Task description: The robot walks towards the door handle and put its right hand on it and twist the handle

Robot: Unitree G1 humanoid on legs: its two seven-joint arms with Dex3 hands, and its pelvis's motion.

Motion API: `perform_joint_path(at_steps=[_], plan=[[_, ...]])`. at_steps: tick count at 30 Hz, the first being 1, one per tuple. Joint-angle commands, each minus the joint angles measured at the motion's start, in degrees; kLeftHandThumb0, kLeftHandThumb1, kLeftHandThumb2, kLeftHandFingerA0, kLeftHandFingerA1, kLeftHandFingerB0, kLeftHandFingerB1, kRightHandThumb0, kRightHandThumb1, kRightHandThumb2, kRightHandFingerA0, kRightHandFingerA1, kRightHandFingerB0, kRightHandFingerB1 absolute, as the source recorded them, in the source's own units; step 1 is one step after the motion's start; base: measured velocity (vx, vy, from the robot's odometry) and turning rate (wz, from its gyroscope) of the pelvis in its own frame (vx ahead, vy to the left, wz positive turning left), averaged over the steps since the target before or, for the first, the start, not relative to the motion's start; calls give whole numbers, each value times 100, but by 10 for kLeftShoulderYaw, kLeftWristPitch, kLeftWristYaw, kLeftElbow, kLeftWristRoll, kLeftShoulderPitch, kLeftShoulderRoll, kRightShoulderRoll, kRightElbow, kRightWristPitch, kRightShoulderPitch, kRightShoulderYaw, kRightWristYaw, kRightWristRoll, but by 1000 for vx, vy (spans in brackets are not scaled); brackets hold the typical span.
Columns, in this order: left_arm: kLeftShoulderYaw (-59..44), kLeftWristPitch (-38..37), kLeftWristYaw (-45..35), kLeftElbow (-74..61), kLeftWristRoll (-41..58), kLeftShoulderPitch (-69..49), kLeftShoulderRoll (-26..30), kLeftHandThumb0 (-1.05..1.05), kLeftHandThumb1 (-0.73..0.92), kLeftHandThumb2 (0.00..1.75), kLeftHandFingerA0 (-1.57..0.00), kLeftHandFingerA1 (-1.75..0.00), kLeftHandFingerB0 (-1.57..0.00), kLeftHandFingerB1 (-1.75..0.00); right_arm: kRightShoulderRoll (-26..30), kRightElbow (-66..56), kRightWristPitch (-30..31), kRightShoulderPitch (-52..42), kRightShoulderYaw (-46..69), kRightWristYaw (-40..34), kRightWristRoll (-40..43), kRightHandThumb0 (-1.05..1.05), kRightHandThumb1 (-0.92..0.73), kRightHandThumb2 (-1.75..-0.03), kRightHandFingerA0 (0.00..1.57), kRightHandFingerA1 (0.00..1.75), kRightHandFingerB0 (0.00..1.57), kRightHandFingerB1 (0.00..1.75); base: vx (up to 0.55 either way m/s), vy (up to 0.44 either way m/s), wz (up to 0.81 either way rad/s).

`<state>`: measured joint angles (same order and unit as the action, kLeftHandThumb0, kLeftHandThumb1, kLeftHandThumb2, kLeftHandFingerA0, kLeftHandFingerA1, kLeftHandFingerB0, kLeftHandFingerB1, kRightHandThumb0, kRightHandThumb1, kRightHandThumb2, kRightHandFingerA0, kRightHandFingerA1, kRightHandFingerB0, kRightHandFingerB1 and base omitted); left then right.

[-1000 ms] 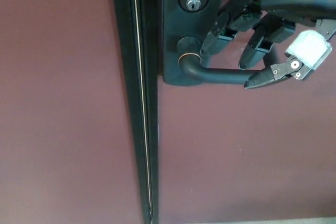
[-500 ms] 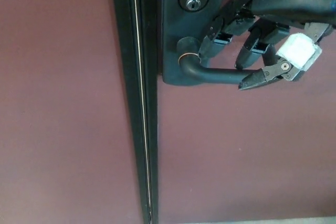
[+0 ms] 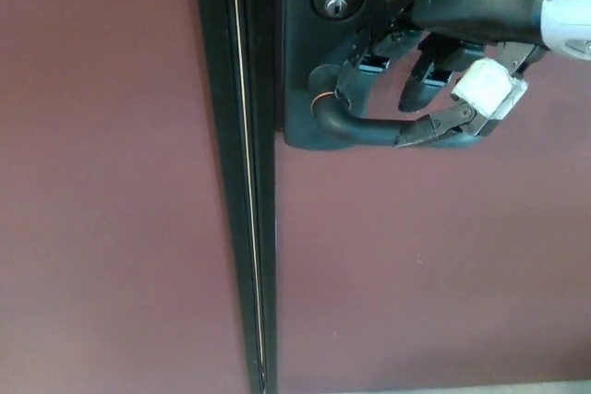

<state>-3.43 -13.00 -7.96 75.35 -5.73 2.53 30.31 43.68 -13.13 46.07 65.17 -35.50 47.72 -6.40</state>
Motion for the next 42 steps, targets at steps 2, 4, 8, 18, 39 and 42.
perform_joint_path(at_steps=[2,4,8,18,39,42], plan=[[-4,0,-7,3,-2,-10,5,-31,59,58,-74,-56,-66,-68,-17,22,-23,-10,-6,-2,-50,-52,-46,-73,50,52,40,45,0,0,0],[2,-7,-3,2,-9,-15,3,-31,59,58,-74,-55,-66,-68,-15,30,-29,-19,-17,-6,-71,-48,-52,-56,55,43,42,35,0,0,0],[4,-6,-2,4,-10,-13,3,-31,58,58,-74,-55,-67,-68,-14,42,-39,-21,-15,-1,-88,-48,-52,-56,55,43,41,35,0,0,0],[7,-10,-2,4,-13,-22,3,-32,58,58,-72,-53,-66,-67,-8,43,-51,-43,-1,17,-105,-48,-52,-56,56,44,41,35,0,0,0],[8,-10,-2,2,-12,2,2,-32,58,58,-73,-53,-68,-68,-25,71,-77,-51,-3,43,-141,-53,-45,-75,55,55,37,46,0,0,0],[8,-8,-3,2,-12,3,2,-33,58,58,-73,-53,-67,-67,-31,77,-76,-56,-3,48,-141,-53,-45,-75,59,57,36,45,0,0,0]])
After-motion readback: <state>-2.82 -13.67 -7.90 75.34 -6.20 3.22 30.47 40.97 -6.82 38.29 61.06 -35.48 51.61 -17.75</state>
